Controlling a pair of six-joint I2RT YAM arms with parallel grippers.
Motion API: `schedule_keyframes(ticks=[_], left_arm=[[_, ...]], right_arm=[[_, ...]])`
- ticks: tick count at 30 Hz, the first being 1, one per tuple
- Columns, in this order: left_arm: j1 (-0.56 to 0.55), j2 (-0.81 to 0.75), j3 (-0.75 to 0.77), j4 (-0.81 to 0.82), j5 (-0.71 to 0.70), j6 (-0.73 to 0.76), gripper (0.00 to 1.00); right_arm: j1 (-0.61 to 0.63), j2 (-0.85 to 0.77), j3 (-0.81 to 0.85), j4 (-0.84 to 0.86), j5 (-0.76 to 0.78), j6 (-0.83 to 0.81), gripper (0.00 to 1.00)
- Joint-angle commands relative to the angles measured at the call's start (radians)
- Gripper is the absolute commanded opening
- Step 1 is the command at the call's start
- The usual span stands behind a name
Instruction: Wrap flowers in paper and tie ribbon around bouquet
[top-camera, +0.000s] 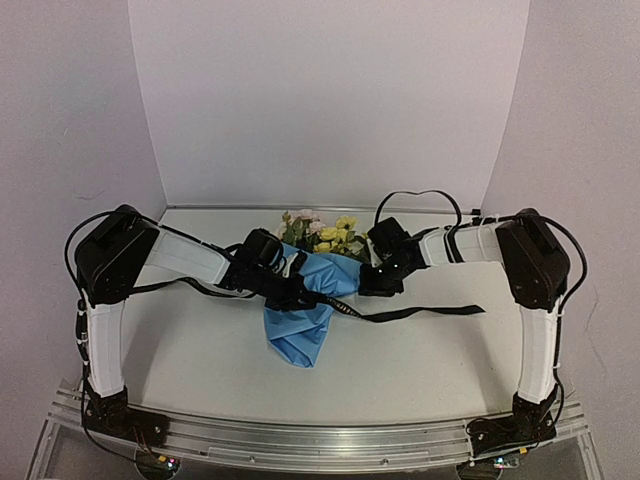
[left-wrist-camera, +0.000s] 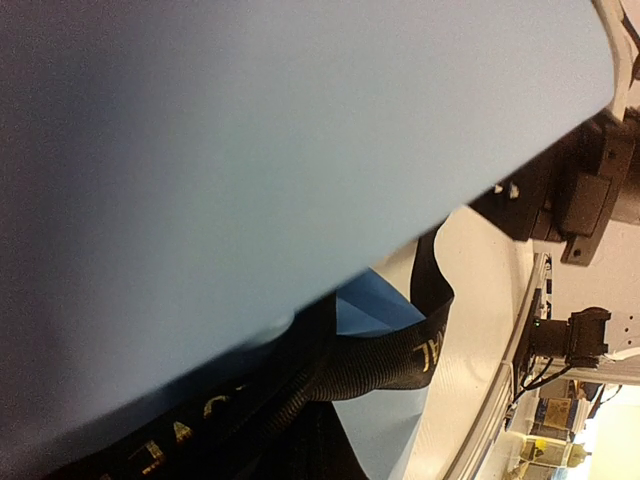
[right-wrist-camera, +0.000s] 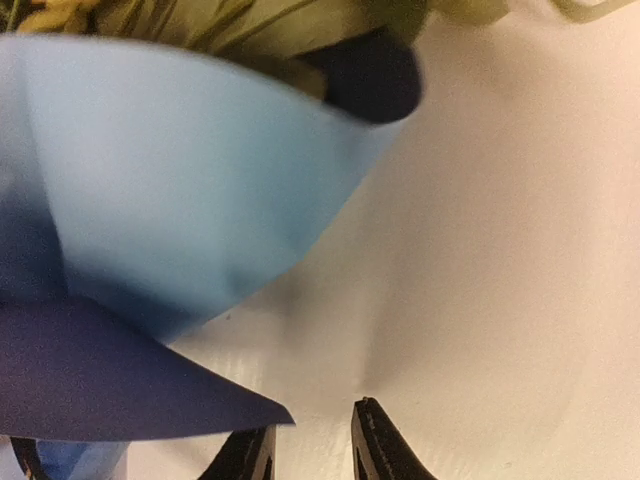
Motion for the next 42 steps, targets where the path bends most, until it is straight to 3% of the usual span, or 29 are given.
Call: schedule_keyframes(ticks=[1, 5, 11, 14, 23, 29, 40, 42], left_arm=[[0.002, 0.011, 0.018, -0.023, -0.007, 0.01, 0.01], [0.002, 0.01, 0.02, -0.023, -0.004, 0.011, 0.01], [0.002, 0.014, 0.021, -0.014, 0.002, 0.007, 0.02], [0.003, 0.012, 0.02, -0.013, 0.003, 0.006, 0.02], [0.003, 0.021, 0.036, -0.029, 0.014, 0.015, 0.02], [0.002, 0.015, 0.037, -0.036, 0.011, 0.022, 0.01], [0.002, 0.025, 0.052, -0.072, 0.009, 0.027, 0.01], [0.003, 0.028, 0.053, -0.072, 0.01, 0.026, 0.01]], right_arm=[[-0.021, -0.029, 0.058, -0.001, 0.097, 0.033, 0.25], [-0.019, -0.115, 0.026, 0.008, 0.064, -0.023, 0.26], [-0.006, -0.266, -0.052, 0.078, -0.078, -0.138, 0.47], [-0.001, -0.232, -0.014, 0.092, -0.191, -0.157, 0.55], [0.003, -0.036, 0.181, 0.08, -0.338, -0.17, 0.52], [-0.014, 0.035, 0.23, 0.064, -0.42, -0.177, 0.4], [-0.094, 0.087, 0.267, 0.117, -0.762, -0.116, 0.0], [-0.102, 0.101, 0.269, 0.126, -0.813, -0.103, 0.0]])
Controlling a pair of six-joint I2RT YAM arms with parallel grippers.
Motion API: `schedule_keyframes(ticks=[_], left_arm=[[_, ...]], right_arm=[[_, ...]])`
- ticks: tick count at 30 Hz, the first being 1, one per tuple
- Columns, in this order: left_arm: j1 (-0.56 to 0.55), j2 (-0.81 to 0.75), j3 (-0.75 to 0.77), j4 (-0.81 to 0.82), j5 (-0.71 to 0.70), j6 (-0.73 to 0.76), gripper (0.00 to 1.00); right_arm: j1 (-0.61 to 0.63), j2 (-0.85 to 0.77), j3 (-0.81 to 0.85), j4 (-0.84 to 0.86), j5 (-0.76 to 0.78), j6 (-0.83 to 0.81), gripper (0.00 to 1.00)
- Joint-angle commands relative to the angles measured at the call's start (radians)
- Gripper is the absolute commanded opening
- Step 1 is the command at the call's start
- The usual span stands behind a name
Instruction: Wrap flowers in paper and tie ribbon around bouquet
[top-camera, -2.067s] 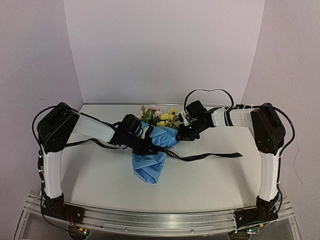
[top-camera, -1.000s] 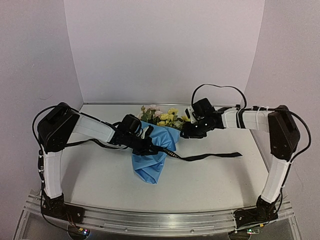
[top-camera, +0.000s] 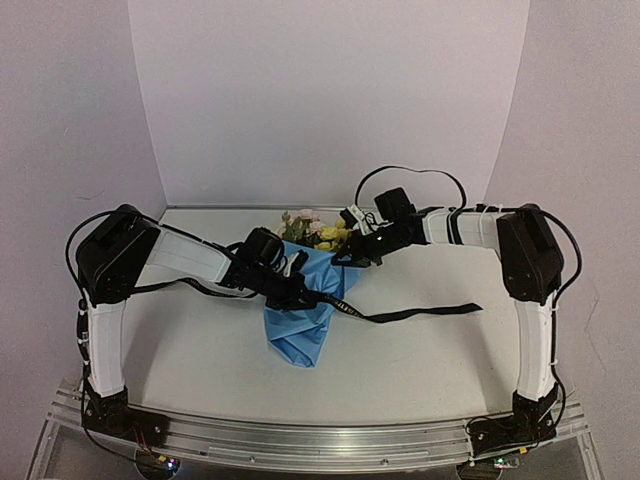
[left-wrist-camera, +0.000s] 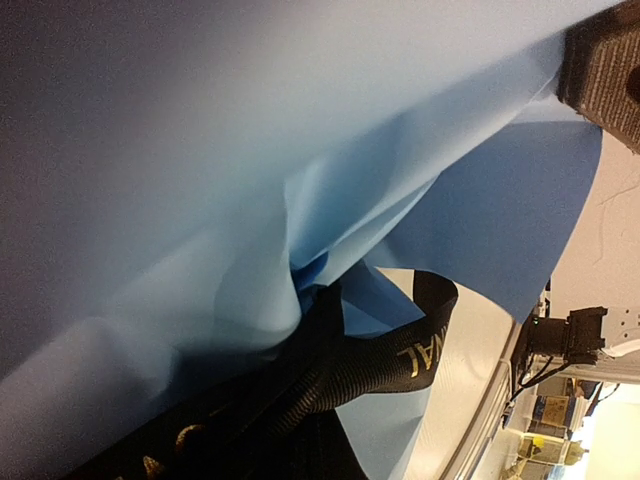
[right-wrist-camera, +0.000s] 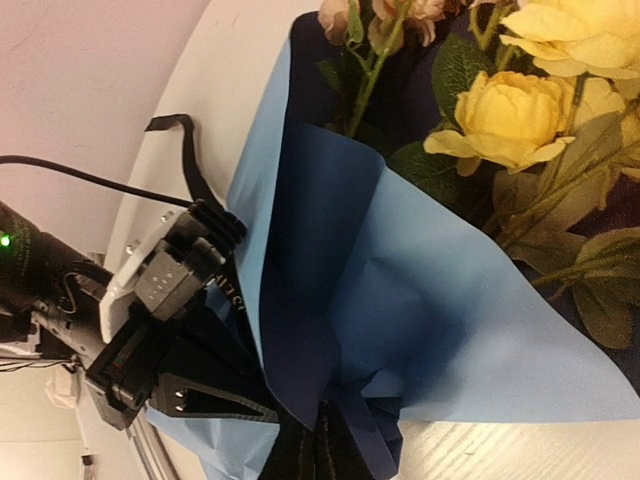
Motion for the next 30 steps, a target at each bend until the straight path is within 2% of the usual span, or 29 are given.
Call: schedule_keyframes(ticks=[1, 6, 9, 15, 18, 22, 24, 28, 30], left_arm=[[0.002, 0.02, 0.032, -0.044, 0.0, 0.023, 0.01], [0.002, 0.021, 0.032, -0.044, 0.002, 0.02, 0.01], [0.002, 0.02, 0.032, -0.044, 0.002, 0.02, 0.01], [0.002, 0.018, 0.029, -0.04, 0.0, 0.02, 0.01], [0.002, 0.015, 0.026, -0.037, 0.0, 0.019, 0.01], [0.002, 0.011, 0.024, -0.035, 0.0, 0.018, 0.01], [0.002, 0.012, 0.025, -0.036, 0.002, 0.018, 0.01], [0.001, 0.006, 0.027, -0.036, 0.003, 0.019, 0.01], [0.002, -0.007, 0.026, -0.03, 0.003, 0.017, 0.03]], right_arm=[[-0.021, 0.032, 0.042, 0.058, -0.199, 0.039, 0.0], [-0.035, 0.044, 0.0, 0.215, -0.336, 0.16, 0.0], [-0.047, 0.063, -0.005, 0.312, -0.394, 0.24, 0.11], [-0.055, 0.067, -0.013, 0.375, -0.418, 0.322, 0.12], [-0.068, 0.02, -0.067, 0.369, -0.342, 0.296, 0.16], [-0.077, -0.09, -0.156, 0.306, -0.195, 0.193, 0.45], [-0.078, -0.124, -0.172, 0.221, -0.123, 0.122, 0.53], [-0.078, -0.195, -0.236, 0.172, 0.015, 0.089, 0.58], [-0.075, -0.246, -0.259, 0.121, 0.136, 0.083, 0.59]])
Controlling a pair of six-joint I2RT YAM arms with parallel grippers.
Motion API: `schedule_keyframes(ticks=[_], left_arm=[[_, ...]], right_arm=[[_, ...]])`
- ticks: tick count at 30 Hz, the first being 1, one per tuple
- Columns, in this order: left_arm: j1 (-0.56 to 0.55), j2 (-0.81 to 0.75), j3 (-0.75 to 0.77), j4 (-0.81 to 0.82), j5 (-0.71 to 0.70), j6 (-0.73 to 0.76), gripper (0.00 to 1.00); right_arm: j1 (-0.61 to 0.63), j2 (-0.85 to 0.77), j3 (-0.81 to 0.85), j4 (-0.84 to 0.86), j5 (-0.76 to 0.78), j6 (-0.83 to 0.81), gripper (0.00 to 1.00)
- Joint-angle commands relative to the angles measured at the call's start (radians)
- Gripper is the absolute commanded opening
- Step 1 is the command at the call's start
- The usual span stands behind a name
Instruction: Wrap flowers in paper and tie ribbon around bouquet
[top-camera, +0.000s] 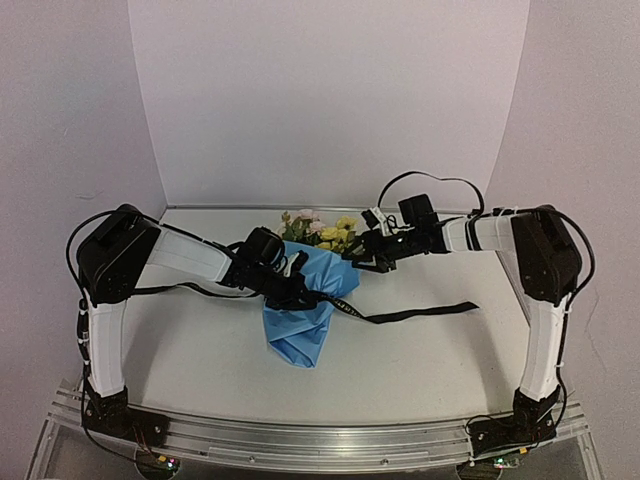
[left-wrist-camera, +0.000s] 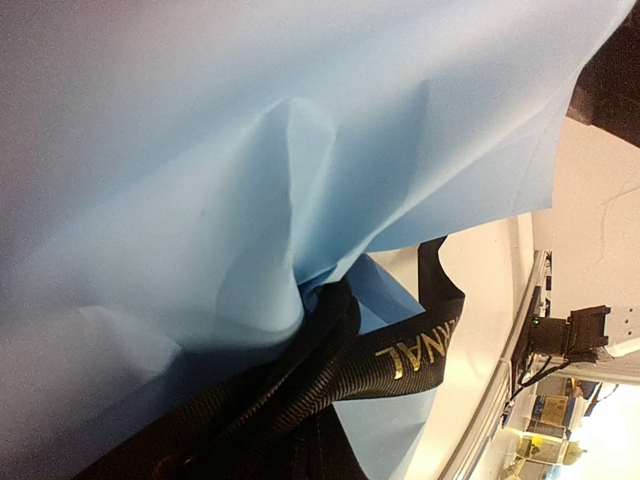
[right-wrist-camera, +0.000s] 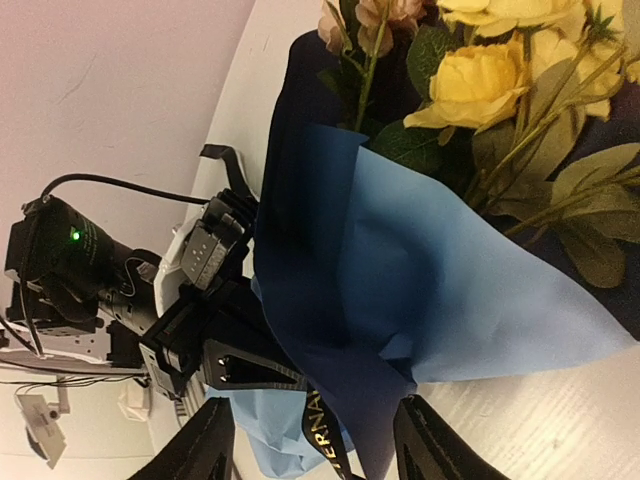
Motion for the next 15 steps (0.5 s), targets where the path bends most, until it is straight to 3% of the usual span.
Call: schedule_keyframes(ticks=[1, 8, 11, 15], left_arm=[[0.002, -0.019, 0.016, -0.01, 0.0, 0.014, 0.06], [0.002, -0.113, 0.061, -0.002, -0.036, -0.025, 0.31], [0.002, -0.16, 0.057, 0.032, -0.062, -0.058, 0.37], [0.006, -0.243, 0.008, 0.086, -0.104, -0.131, 0.42]], right_arm=[[0.005, -0.171, -0.058, -0.101, 0.271, -0.057, 0.61], [0.074, -0.388, -0.257, -0.142, 0.525, 0.176, 0.71], [0.114, -0.483, -0.35, -0.144, 0.622, 0.316, 0.76], [0.191, -0.544, -0.423, -0.126, 0.724, 0.529, 0.73]])
